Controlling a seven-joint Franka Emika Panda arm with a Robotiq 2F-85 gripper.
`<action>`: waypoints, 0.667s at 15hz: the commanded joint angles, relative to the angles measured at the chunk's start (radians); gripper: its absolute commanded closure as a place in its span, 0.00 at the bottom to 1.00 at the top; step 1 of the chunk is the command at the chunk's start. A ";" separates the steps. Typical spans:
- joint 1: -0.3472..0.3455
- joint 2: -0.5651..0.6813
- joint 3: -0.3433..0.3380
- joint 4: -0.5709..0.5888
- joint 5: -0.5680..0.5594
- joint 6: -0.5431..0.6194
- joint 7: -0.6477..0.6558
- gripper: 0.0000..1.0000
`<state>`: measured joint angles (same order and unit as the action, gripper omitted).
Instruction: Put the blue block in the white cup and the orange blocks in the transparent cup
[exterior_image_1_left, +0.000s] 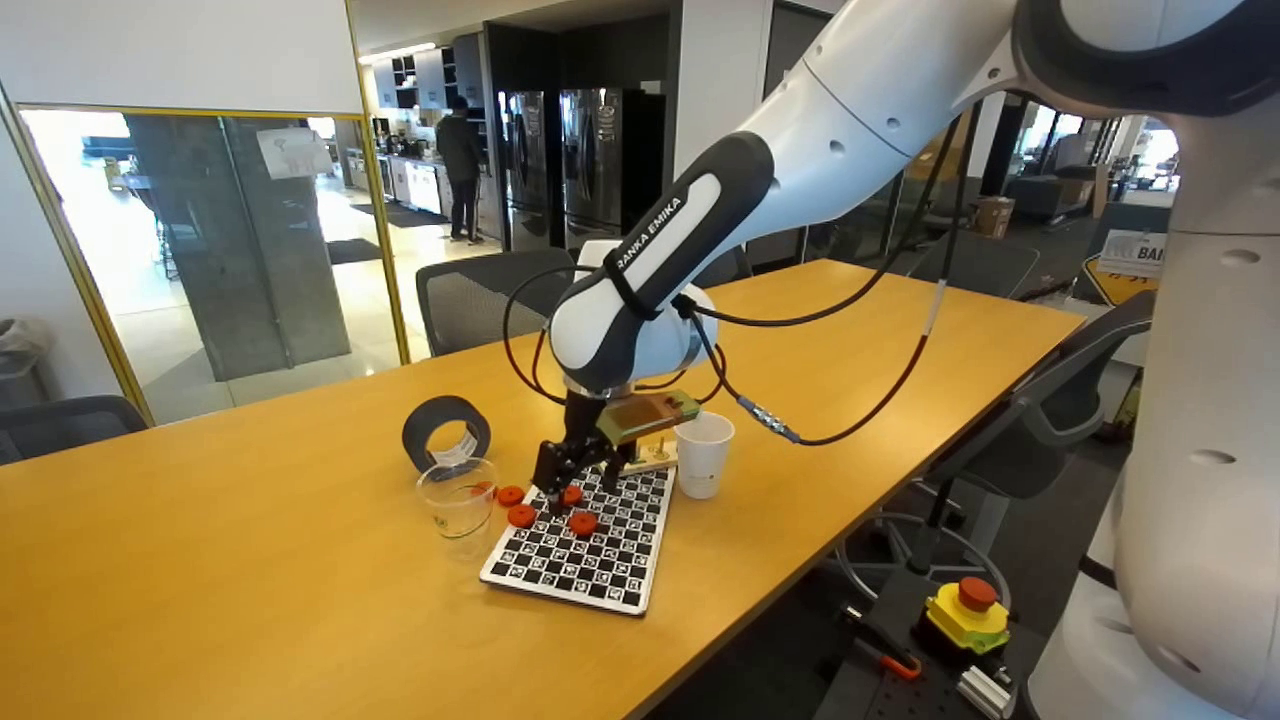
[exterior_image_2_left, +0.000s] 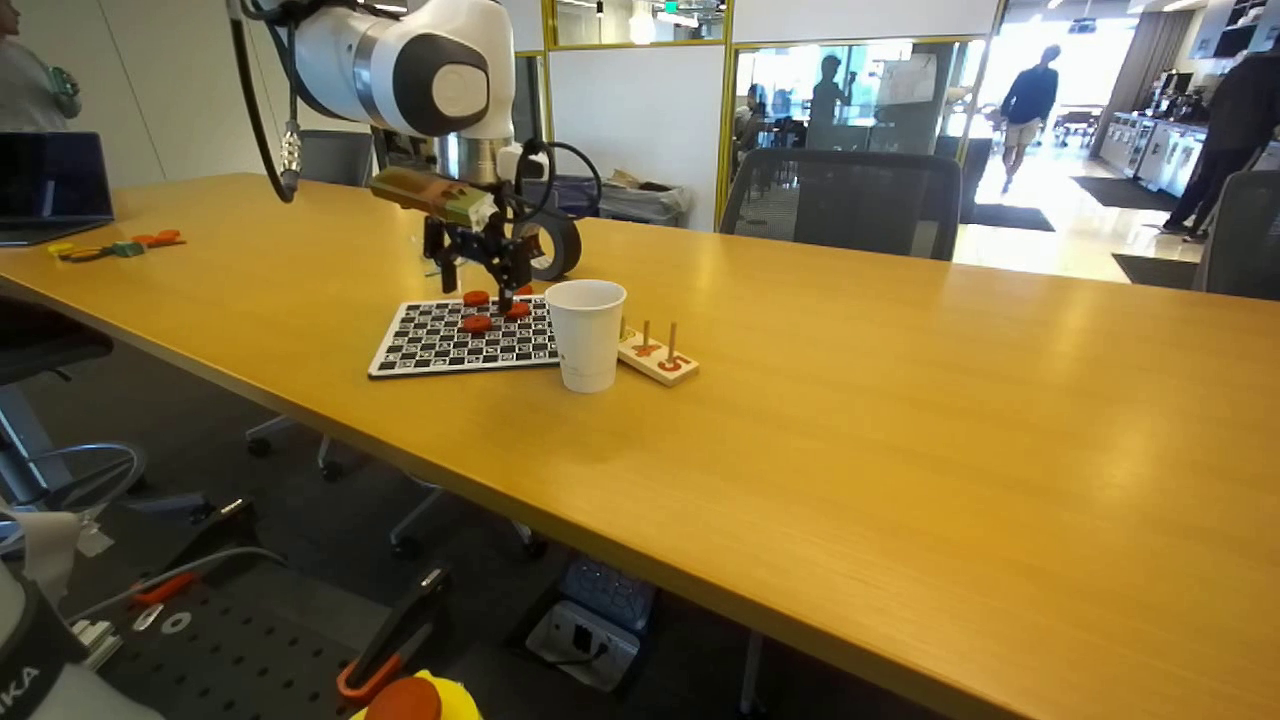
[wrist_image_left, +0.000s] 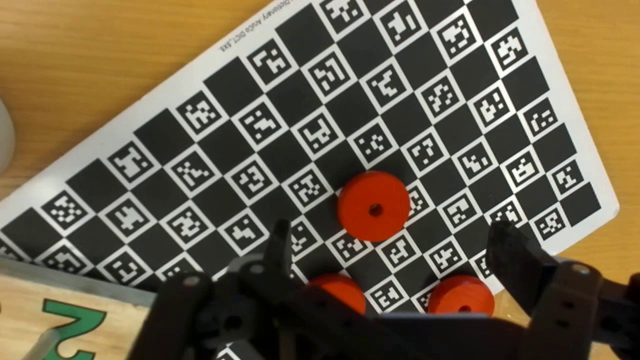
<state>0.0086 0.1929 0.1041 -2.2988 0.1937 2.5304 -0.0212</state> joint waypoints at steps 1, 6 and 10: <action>0.029 0.001 -0.015 0.024 -0.029 -0.038 0.066 0.00; 0.053 0.013 -0.028 0.017 -0.050 -0.027 0.170 0.00; 0.061 0.028 -0.042 0.017 -0.068 -0.018 0.248 0.00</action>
<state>0.0494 0.2101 0.0830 -2.2982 0.1496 2.5165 0.1641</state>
